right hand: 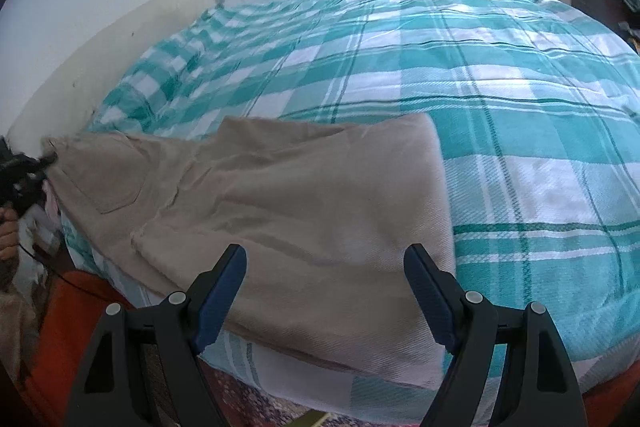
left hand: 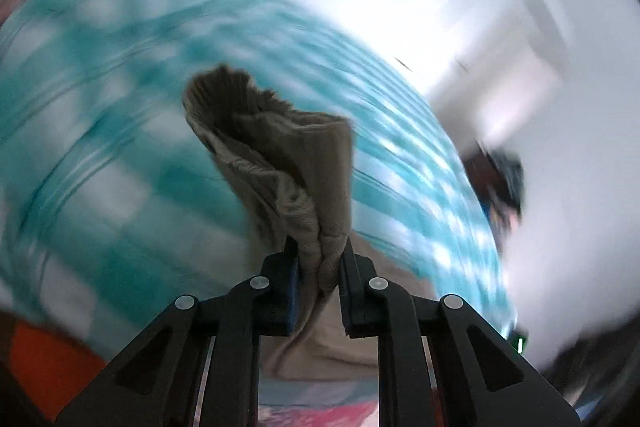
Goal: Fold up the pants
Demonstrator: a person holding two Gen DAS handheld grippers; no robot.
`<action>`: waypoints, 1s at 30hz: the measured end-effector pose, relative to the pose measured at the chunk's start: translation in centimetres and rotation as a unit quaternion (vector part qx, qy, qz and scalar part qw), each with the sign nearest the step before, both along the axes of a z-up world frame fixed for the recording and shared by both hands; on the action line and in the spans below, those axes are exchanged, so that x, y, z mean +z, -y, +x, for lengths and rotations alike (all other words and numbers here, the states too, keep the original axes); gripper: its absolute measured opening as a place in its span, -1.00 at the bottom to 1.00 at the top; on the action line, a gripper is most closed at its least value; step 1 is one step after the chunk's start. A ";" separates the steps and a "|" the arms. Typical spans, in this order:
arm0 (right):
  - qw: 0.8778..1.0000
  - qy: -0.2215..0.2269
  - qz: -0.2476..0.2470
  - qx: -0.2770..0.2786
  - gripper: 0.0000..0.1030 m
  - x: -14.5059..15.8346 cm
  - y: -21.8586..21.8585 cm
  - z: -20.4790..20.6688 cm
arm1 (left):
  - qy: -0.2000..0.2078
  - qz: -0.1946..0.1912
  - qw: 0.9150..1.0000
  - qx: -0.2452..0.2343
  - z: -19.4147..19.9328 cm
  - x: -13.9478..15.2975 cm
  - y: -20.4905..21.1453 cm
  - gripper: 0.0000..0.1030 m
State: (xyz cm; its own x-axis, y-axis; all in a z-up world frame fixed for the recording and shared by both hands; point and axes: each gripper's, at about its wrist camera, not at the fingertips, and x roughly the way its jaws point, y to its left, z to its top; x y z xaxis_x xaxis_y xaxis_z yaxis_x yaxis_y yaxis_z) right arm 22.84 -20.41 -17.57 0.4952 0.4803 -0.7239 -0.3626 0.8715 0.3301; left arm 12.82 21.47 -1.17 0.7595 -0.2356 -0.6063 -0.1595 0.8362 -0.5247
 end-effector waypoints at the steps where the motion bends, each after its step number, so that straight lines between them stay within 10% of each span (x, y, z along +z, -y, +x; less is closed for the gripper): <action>1: 1.000 0.003 0.012 -0.010 0.57 0.3 0.6 0.2 | 0.002 0.013 0.999 -0.041 1.1 0.7 3.0 -0.73; 8: 0.996 0.018 0.050 -0.078 0.57 1.5 5.1 0.7 | -0.081 0.004 0.976 -0.201 9.0 -7.1 19.1 -0.71; 13: 0.989 0.010 0.075 -0.125 0.57 1.5 8.6 0.4 | -0.177 0.082 0.951 -0.240 11.7 -15.5 26.1 -0.44; 15: 0.986 0.011 0.088 -0.139 0.57 1.6 9.7 0.2 | -0.160 0.104 0.948 -0.255 10.5 -13.9 26.7 0.11; 18: 0.983 0.014 0.106 -0.151 0.57 2.0 10.9 0.0 | -0.110 0.075 0.958 -0.256 8.1 -9.5 24.8 0.57; 25: 0.970 -0.084 0.226 -0.016 0.56 1.8 5.5 2.0 | -0.086 0.130 0.977 -0.142 3.9 -7.5 15.3 0.60; 30: 0.990 -0.064 0.099 0.071 0.34 2.3 -2.1 1.1 | -0.122 0.105 0.984 -0.080 1.9 -10.3 10.8 0.56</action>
